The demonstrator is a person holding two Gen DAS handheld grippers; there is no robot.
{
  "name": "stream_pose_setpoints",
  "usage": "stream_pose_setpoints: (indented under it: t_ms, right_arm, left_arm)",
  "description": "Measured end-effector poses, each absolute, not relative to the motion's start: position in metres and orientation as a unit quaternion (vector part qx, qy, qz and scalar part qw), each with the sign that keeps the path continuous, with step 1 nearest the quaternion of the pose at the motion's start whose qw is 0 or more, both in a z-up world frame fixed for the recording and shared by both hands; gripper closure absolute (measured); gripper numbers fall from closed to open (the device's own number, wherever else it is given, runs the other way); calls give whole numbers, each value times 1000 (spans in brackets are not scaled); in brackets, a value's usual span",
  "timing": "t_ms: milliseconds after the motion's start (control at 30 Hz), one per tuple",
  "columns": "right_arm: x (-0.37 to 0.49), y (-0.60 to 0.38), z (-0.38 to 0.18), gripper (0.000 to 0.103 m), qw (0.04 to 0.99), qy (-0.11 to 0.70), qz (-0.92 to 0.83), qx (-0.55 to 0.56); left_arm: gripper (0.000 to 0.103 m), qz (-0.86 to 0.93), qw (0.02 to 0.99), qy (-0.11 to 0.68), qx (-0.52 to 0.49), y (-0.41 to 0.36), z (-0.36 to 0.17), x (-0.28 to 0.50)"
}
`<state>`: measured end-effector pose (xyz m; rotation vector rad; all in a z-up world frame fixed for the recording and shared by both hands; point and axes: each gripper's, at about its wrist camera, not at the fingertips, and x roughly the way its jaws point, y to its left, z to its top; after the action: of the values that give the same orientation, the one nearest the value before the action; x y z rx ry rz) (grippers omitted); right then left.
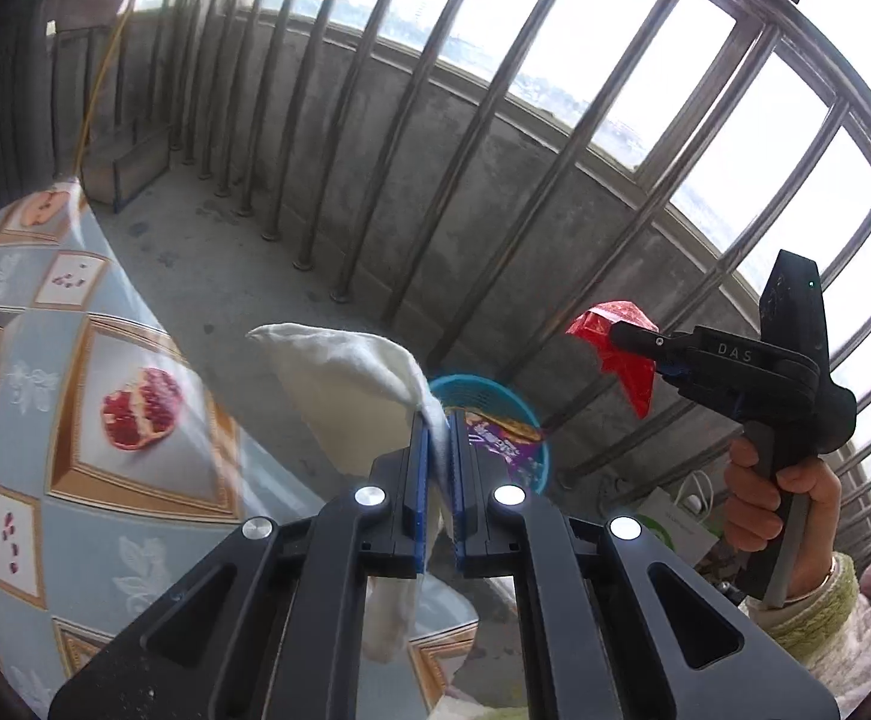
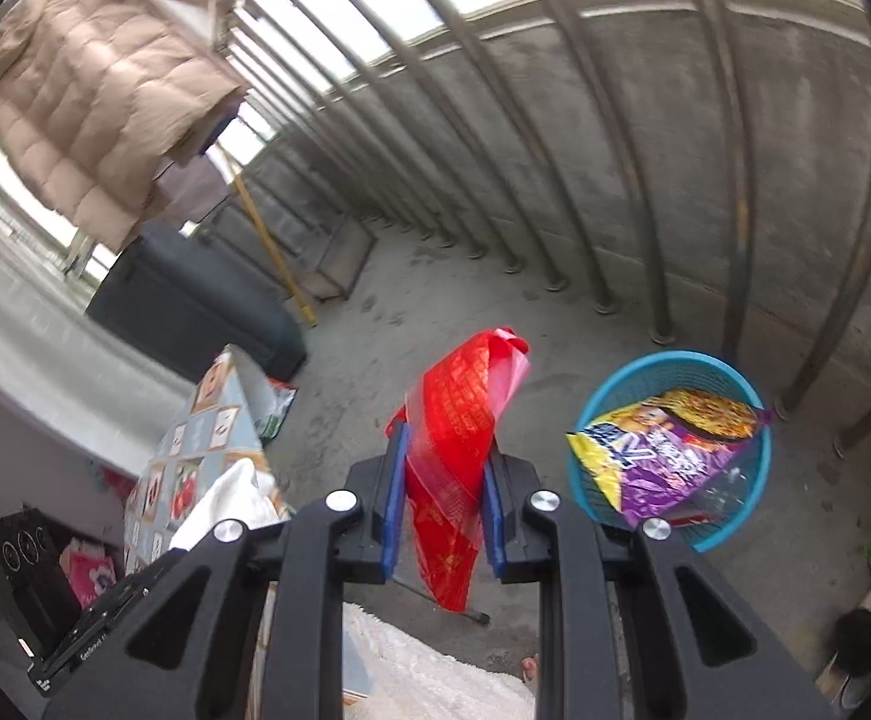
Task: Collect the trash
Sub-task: 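Lift and carry the red bag and white cloth over the blue wastebasket, then open the left tool to drop the white cloth while the right tool lowers the red bag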
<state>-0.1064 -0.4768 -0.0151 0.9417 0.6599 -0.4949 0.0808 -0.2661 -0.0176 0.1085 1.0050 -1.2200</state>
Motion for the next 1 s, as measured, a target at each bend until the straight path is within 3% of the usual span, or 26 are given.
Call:
stream_pose_setpoints:
  t_ms: [267, 600, 667, 733, 1000]
  right_arm:
    - [-136, -527, -71, 82, 754, 303, -300, 500]
    - [-151, -550, -90, 82, 738, 293, -344, 501]
    - [-156, -553, -94, 81, 734, 292, -352, 503]
    - [-158, -555, -100, 80, 728, 294, -357, 506]
    - [-145, -558, -129, 80, 715, 315, -354, 514]
  left_arm:
    - [98, -558, 631, 527, 110, -367, -93, 47]
    - [98, -572, 617, 522, 141, -457, -116, 29]
    - [90, -577, 611, 519, 153, -474, -128, 25]
    - [57, -580, 593, 532, 172, -488, -146, 20]
    - [55, -559, 601, 554, 139, -474, -150, 39]
